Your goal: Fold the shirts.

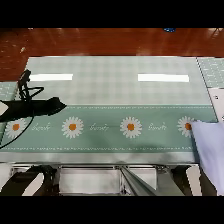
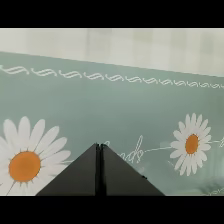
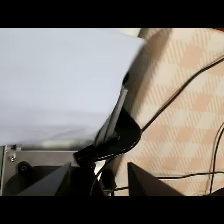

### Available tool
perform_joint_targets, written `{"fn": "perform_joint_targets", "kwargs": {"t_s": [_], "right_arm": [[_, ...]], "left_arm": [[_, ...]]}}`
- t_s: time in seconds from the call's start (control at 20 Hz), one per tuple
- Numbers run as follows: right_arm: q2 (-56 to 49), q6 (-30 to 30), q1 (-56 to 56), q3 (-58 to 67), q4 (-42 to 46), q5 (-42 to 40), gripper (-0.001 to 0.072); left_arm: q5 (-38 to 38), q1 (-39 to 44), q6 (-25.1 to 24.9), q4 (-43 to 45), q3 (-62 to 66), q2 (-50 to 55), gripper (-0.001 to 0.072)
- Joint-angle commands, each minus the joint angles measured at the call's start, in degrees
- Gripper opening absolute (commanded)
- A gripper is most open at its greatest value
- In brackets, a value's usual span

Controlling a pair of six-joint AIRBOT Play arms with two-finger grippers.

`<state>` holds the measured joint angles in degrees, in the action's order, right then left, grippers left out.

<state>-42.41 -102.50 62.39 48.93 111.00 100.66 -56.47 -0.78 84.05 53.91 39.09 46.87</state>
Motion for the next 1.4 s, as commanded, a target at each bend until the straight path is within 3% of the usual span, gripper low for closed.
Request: {"fn": "perform_joint_targets", "kwargs": {"t_s": [0.0, 0.1, 0.15, 0.2, 0.25, 0.3, 0.35, 0.4, 0.5, 0.6, 0.65, 0.75, 0.95, 1.35], "right_arm": [[0.68, -0.20, 0.59, -0.94, -2.58, -9.33, 0.0413], [0.52, 3.02, 0.59, 3.85, -17.99, -21.11, 0.0392], [-0.22, 4.37, 0.17, 7.30, -29.66, -28.26, 0.0368], [-1.99, 6.82, -1.95, 10.99, -41.68, -33.53, 0.0297], [-4.39, 13.42, -5.57, 14.64, -52.61, -35.54, 0.0057], [-7.30, 20.24, -11.43, 18.29, -61.90, -36.59, 0.0028], [-10.23, 20.92, -18.58, 21.59, -65.26, -36.83, 0.0028], [-13.35, 21.24, -27.58, 25.27, -63.21, -36.92, 0.0028], [-19.19, 20.79, -45.68, 30.12, -50.51, -37.62, 0.0028], [-24.98, 16.06, -59.98, 31.58, -33.73, -37.73, 0.0028], [-27.93, 14.25, -64.98, 31.58, -26.88, -36.57, 0.0028], [-33.27, 10.99, -70.55, 31.58, -18.58, -32.63, 0.0028], [-36.39, 9.29, -71.49, 31.58, -14.51, -32.00, 0.0029], [-36.30, 9.33, -71.49, 31.58, -14.45, -31.76, 0.0028]], "left_arm": [[5.77, 1.25, -0.07, 0.98, 1.57, 1.03, 0.0014], [5.60, -1.55, -0.79, 2.16, 8.09, 4.09, 0.0014], [4.42, -3.02, -1.09, 2.16, 12.92, 6.03, 0.0014], [3.26, -4.00, -1.11, 2.16, 18.97, 8.26, 0.0014], [2.58, -3.87, -1.11, 2.19, 25.27, 10.47, 0.0014], [2.19, -2.82, -1.11, 2.16, 30.88, 12.57, 0.0014], [1.77, -0.94, -1.11, 2.25, 36.39, 14.62, 0.0013], [1.79, 1.49, -1.11, 2.71, 40.41, 16.22, 0.0013], [2.75, 8.02, -0.46, 10.69, 44.44, 18.53, 0.0013], [1.51, 12.96, 7.17, 23.61, 42.45, 20.52, 0.0014], [1.36, 14.16, 10.23, 27.54, 39.95, 21.59, 0.0014], [1.14, 14.62, 10.38, 28.37, 35.39, 23.30, 0.0015], [0.35, 14.62, 10.36, 28.39, 33.31, 23.50, 0.0015], [0.52, 14.73, 10.36, 28.39, 33.31, 23.63, 0.0015]]}}
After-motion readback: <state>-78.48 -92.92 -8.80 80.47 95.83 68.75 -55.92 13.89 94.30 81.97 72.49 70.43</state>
